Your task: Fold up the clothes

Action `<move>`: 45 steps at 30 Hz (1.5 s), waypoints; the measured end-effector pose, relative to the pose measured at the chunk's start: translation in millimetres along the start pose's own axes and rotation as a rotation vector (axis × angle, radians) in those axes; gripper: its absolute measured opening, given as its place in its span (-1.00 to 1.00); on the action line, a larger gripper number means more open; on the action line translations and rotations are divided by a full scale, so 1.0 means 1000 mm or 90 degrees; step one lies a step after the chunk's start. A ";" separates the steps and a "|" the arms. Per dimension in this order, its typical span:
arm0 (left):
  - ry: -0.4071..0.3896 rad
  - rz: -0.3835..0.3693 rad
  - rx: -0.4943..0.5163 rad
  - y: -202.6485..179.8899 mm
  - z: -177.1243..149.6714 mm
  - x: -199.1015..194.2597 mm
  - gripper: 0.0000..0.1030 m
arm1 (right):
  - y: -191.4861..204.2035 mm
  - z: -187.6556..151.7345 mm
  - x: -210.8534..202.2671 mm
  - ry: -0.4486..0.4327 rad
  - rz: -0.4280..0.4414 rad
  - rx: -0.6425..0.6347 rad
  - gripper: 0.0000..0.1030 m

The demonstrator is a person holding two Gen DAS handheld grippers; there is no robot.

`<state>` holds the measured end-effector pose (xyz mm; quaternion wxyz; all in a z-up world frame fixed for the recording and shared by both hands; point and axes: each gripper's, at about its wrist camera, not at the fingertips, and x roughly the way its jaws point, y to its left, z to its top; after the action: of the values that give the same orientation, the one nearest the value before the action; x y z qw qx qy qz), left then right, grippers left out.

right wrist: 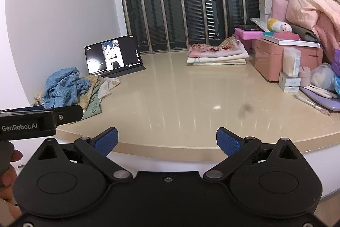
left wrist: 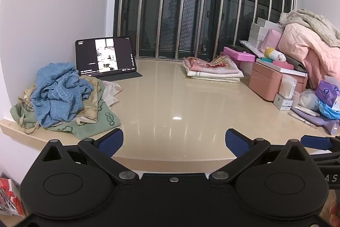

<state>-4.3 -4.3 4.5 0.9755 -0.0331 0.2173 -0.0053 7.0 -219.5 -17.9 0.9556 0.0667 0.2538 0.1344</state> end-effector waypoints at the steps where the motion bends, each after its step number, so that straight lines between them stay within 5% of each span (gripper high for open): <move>1: -0.001 0.000 0.001 0.000 0.000 0.000 1.00 | 0.000 0.000 0.000 0.000 -0.001 0.000 0.95; 45: 0.032 0.007 -0.024 0.010 -0.008 0.006 1.00 | 0.001 -0.002 0.006 0.022 0.020 -0.013 0.95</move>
<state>-2.7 5.0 -5.8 0.9691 -0.0499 0.2417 0.0029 10.8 -216.8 -22.0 0.9495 0.0586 0.2675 0.1529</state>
